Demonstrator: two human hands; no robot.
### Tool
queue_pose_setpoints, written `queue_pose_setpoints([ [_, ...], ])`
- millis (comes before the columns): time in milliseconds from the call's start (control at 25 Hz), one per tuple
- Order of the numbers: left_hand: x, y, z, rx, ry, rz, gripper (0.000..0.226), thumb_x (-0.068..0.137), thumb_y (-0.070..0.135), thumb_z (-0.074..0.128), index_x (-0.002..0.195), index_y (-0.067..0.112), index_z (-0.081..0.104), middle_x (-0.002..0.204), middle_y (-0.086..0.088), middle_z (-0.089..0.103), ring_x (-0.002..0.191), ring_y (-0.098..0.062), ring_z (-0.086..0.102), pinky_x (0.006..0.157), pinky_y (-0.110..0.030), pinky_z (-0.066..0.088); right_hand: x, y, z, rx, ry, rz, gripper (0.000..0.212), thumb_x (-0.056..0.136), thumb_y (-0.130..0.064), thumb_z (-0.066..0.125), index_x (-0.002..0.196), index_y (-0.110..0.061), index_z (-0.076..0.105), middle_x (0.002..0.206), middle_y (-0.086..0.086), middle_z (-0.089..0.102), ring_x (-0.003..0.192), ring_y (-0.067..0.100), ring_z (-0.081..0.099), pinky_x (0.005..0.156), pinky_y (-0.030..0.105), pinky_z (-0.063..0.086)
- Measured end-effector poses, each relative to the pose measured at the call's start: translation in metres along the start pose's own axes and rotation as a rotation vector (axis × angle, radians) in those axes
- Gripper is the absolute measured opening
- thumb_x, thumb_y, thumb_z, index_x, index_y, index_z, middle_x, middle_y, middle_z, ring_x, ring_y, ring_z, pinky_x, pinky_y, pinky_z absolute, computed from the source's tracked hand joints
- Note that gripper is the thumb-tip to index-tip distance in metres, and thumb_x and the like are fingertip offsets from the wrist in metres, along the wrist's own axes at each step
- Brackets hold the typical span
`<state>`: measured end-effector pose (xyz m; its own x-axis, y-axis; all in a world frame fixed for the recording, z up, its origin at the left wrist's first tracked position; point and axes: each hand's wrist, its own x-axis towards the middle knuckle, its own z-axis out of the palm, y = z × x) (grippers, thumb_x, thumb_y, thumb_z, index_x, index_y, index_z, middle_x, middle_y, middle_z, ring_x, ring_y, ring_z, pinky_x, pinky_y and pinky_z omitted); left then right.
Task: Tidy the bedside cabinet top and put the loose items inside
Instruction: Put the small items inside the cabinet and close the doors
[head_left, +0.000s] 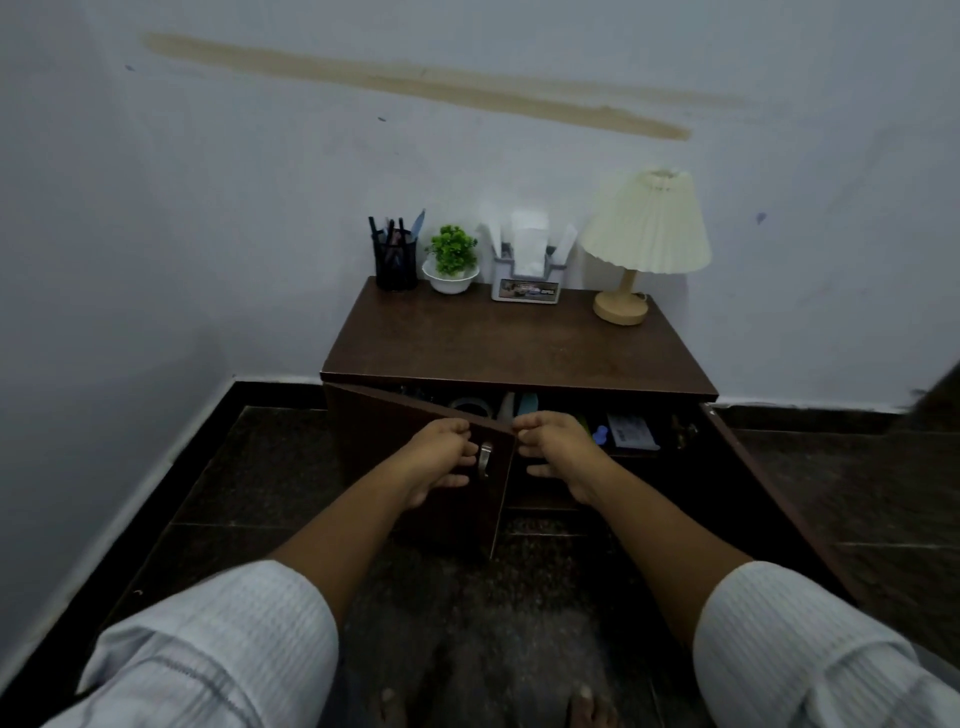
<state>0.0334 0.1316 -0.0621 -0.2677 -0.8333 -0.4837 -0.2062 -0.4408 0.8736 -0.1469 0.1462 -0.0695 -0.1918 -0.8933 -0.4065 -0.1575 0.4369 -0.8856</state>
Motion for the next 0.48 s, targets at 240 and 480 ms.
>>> queue_pose_setpoints([
  [240,0.024,0.02,0.072,0.072,-0.177,0.036,0.052,0.101,0.007,0.048,0.152,0.017,0.041,0.141,0.002,0.055,0.119,-0.018,0.06,0.089,-0.035,0.056,-0.007,0.012,-0.077,0.022,0.1,-0.037,0.02,0.1,-0.015,0.055,0.117,-0.02,0.064,0.117,0.004,0.068,0.109,0.019,0.064,0.094,0.041,0.055],
  [480,0.025,0.031,0.17,0.158,-0.435,0.059,0.044,0.104,0.007,0.046,0.147,0.015,0.047,0.139,-0.001,0.059,0.116,-0.019,0.064,0.092,-0.036,0.055,-0.042,0.034,-0.167,-0.106,0.467,-0.202,0.018,0.095,-0.014,0.057,0.109,-0.016,0.069,0.106,0.007,0.073,0.097,0.023,0.069,0.08,0.038,0.055],
])
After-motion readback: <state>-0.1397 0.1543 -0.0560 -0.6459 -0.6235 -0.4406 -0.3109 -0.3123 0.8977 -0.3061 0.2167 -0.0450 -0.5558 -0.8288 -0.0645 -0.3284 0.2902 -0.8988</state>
